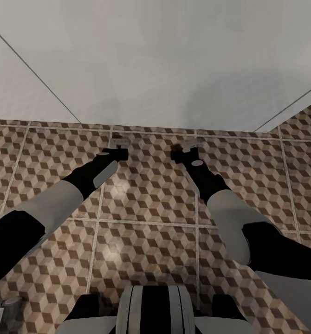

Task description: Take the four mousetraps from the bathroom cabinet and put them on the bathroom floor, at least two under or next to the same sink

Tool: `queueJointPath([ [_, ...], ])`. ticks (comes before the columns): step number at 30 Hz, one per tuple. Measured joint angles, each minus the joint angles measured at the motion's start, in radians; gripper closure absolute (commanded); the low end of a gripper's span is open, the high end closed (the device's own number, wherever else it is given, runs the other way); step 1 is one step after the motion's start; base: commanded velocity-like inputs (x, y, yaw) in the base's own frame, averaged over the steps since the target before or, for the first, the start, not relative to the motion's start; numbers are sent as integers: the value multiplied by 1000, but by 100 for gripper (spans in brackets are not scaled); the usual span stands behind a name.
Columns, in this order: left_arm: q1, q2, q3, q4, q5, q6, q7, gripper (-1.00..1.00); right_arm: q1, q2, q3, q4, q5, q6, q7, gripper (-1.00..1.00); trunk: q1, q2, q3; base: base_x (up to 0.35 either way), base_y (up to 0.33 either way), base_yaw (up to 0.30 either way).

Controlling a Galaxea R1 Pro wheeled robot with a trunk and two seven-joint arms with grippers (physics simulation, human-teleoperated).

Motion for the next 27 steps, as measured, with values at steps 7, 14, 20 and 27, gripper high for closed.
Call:
queueJointPath([
  [7,4,-1,-1,-2,0,1,2,100,1,0,3,-2,0,-41,29,100,0,0,0,0,0,0],
  [14,4,-1,-1,-10,0,2,2,100,1,0,6,-4,0,-46,34,100,0,0,0,0,0,0],
  [20,4,-1,-1,-11,0,2,2,100,1,0,8,-5,0,-47,35,100,0,0,0,0,0,0],
  [27,5,-1,-1,-12,0,3,2,100,1,0,8,-5,1,-48,35,100,0,0,0,0,0,0],
])
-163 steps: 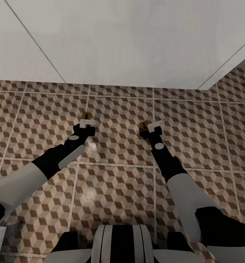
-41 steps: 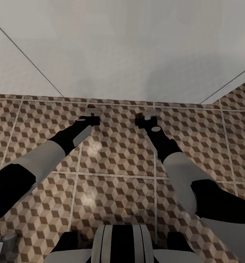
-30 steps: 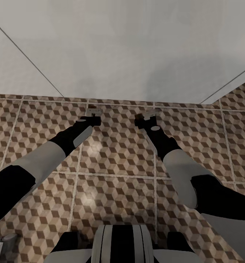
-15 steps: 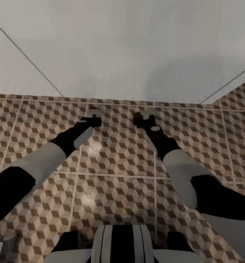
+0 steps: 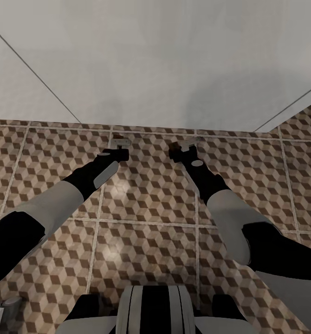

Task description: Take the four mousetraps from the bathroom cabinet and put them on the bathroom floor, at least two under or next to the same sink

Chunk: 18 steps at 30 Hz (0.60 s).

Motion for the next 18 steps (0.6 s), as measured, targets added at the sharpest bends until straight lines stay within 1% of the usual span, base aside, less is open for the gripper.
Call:
queueJointPath([
  [8,1,-1,-1,0,0,0,1,100,0,0,0,13,2,1,0,100,0,0,0,0,0,0],
  [14,9,-1,-1,3,0,-3,2,100,0,0,-7,104,4,0,-1,100,0,0,0,0,0,0],
  [18,21,-1,-1,3,0,-5,2,100,0,0,-8,121,4,-1,-1,100,0,0,0,0,0,0],
])
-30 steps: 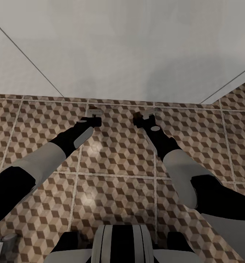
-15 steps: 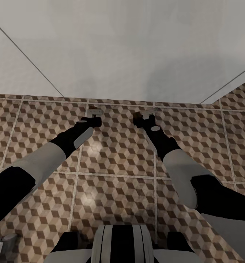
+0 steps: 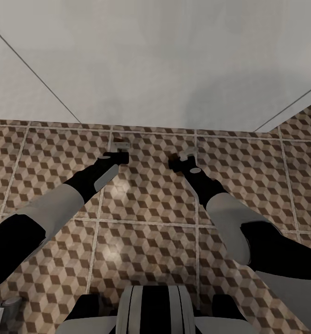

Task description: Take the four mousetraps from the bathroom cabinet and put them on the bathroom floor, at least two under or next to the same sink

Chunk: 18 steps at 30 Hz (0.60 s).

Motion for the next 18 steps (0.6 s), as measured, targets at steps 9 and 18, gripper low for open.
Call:
queueJointPath([
  [9,9,1,0,0,0,-1,0,100,0,0,2,3,1,-37,0,100,0,0,0,0,0,0],
  [18,10,1,0,1,-2,-1,0,100,0,0,2,3,1,-41,0,100,0,0,0,0,0,0],
])
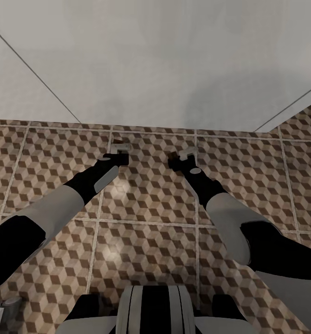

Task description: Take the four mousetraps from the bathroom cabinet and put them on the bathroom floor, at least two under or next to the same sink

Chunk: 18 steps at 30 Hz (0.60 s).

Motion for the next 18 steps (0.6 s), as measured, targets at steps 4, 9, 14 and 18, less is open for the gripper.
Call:
queueJointPath([
  [4,0,0,0,0,0,-1,0,100,0,0,0,0,0,0,0,100,0,0,0,0,0,0],
  [9,1,0,0,1,0,-1,0,100,0,0,0,0,0,-3,0,100,0,0,0,0,0,0],
  [14,2,0,0,1,0,-1,0,100,0,0,1,0,0,-10,0,100,0,0,0,15,4,0],
  [18,2,0,0,1,0,-1,0,100,0,0,2,0,0,-12,0,100,0,0,0,127,52,0],
])
